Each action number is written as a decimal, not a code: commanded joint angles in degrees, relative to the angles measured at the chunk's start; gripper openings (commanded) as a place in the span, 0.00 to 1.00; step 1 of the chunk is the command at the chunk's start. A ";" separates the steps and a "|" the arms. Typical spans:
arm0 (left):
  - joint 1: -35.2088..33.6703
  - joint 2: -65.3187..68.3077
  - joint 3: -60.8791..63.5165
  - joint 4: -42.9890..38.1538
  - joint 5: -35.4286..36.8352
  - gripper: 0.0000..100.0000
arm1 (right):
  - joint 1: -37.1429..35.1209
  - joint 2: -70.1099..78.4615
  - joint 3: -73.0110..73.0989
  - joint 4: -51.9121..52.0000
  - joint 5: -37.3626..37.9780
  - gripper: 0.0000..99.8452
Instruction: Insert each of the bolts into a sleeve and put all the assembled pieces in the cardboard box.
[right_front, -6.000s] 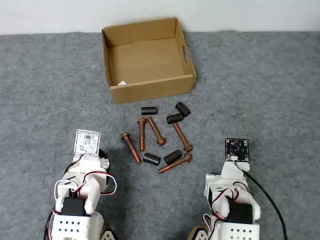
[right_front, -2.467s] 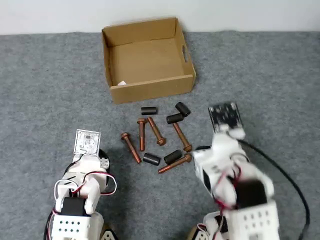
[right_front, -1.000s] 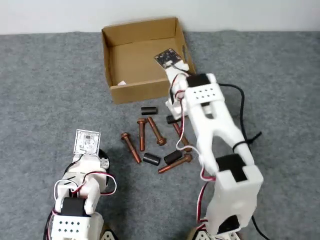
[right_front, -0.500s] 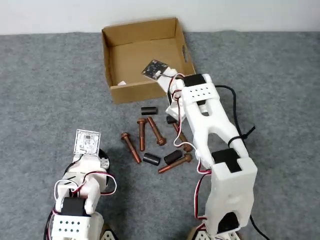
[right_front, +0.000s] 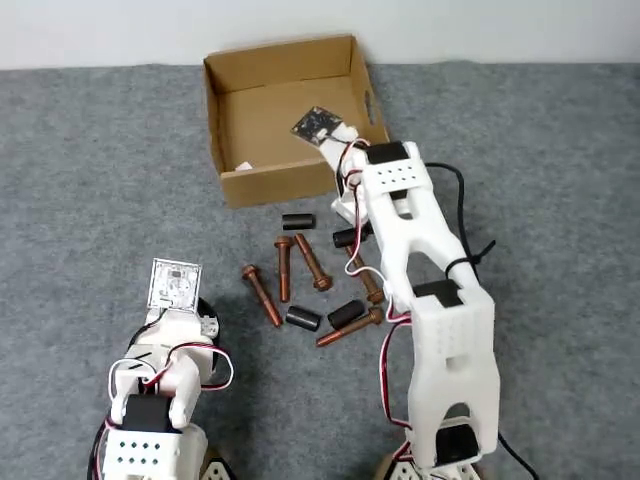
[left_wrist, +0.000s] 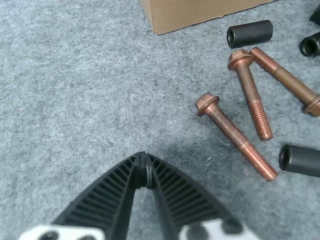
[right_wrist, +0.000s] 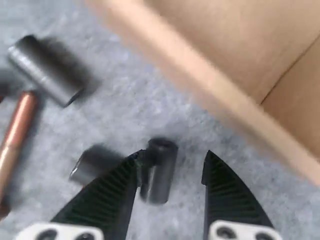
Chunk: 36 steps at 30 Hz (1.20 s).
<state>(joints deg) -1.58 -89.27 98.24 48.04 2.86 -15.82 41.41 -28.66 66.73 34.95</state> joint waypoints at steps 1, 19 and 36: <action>-0.26 -0.35 -1.45 -1.23 -0.26 0.00 | 1.10 2.77 -6.51 1.80 -0.79 0.18; -0.26 -0.35 -1.45 -1.23 -0.26 0.00 | 1.45 8.22 -10.20 13.32 -0.79 0.02; -0.26 -0.35 -1.45 -1.23 -0.26 0.00 | 2.68 -9.01 -25.76 36.26 -15.91 0.01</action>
<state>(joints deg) -1.58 -89.27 98.24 48.04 2.86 -14.77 40.62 -51.08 100.31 23.96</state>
